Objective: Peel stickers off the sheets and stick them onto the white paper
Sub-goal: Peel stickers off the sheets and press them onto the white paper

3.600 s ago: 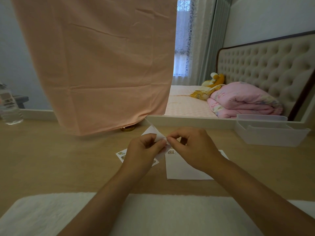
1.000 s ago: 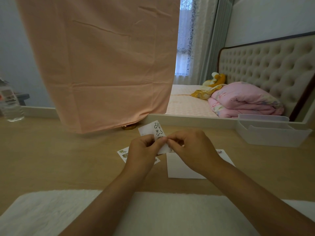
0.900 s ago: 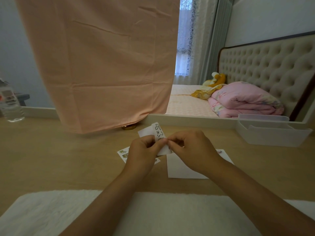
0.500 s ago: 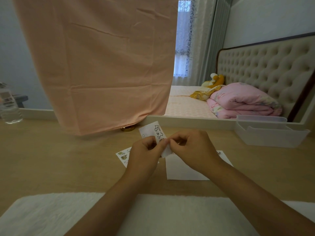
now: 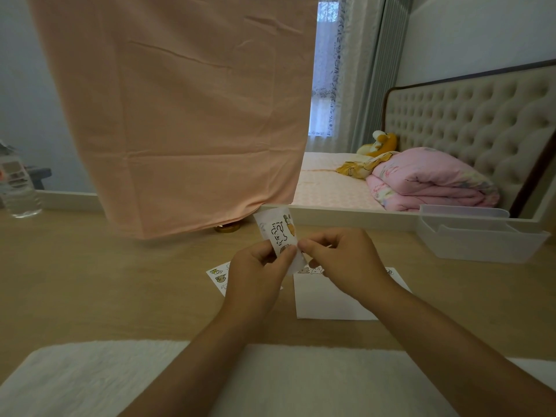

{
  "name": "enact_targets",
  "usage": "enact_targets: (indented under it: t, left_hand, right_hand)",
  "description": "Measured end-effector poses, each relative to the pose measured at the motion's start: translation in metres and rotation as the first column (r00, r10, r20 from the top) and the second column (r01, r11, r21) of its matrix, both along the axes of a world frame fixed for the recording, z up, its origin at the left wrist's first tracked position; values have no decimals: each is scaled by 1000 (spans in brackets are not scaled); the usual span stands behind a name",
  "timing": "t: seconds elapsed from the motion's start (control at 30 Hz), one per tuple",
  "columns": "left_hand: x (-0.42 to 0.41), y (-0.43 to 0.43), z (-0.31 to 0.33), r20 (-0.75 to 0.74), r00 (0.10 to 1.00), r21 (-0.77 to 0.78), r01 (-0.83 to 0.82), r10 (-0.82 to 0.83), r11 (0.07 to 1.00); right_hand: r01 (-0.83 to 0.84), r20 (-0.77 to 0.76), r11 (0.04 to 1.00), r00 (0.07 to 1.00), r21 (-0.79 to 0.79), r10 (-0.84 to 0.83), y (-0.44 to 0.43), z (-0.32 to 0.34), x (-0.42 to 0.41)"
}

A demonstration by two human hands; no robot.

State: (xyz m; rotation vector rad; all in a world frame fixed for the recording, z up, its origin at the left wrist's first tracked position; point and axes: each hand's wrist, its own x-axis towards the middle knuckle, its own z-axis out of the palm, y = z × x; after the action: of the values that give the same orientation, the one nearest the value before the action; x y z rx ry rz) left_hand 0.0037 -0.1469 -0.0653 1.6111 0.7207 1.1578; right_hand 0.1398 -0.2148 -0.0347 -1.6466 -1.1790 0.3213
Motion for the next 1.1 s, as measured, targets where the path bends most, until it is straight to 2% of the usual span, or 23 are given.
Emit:
enact_targets:
  t: [0.1, 0.2, 0.37, 0.5, 0.67, 0.87, 0.93, 1.0, 1.03, 1.07, 1.1]
  left_hand:
    - [1, 0, 0, 21, 1000, -16, 3, -3, 1000]
    - [3, -2, 0, 76, 997, -104, 5, 3, 995]
    - [6, -5, 0, 155, 988, -279, 69, -26, 958]
    - [6, -6, 3, 192, 980, -322, 117, -56, 939]
    - [2, -6, 4, 158, 982, -245, 139, -102, 960]
    - [3, -3, 5, 105, 989, -203, 122, -102, 972]
    - [3, -4, 5, 86, 985, -169, 164, -151, 972]
    - [1, -5, 6, 78, 992, -64, 103, -98, 993]
    - [-2, -4, 8, 87, 996, 50, 1, -5, 999]
    - [-7, -2, 11, 100, 990, 209, -122, 103, 970]
    - [-12, 1, 16, 99, 974, 387, -226, 203, 894]
  right_hand:
    - [49, 28, 999, 998, -14, -49, 1, 0, -1]
    - [39, -6, 999, 999, -14, -39, 0, 1, -4]
    - [-27, -251, 998, 968, -59, 11, -3, 7, -8]
    - [-83, -379, 994, 924, -67, 51, -4, 10, -8]
    - [-94, -338, 993, 939, -73, 64, -6, 13, -8]
    - [-24, -232, 998, 973, -52, 12, -7, 12, -5]
    - [12, -142, 999, 990, -30, -16, -6, 11, -4]
    - [87, 125, 996, 988, 5, -87, -5, 7, 0]
    - [135, 317, 990, 939, 27, -136, -5, 5, 3]
    - [168, 499, 982, 847, 81, -186, -6, 3, 6]
    - [159, 634, 973, 739, 166, -229, -6, 0, 8]
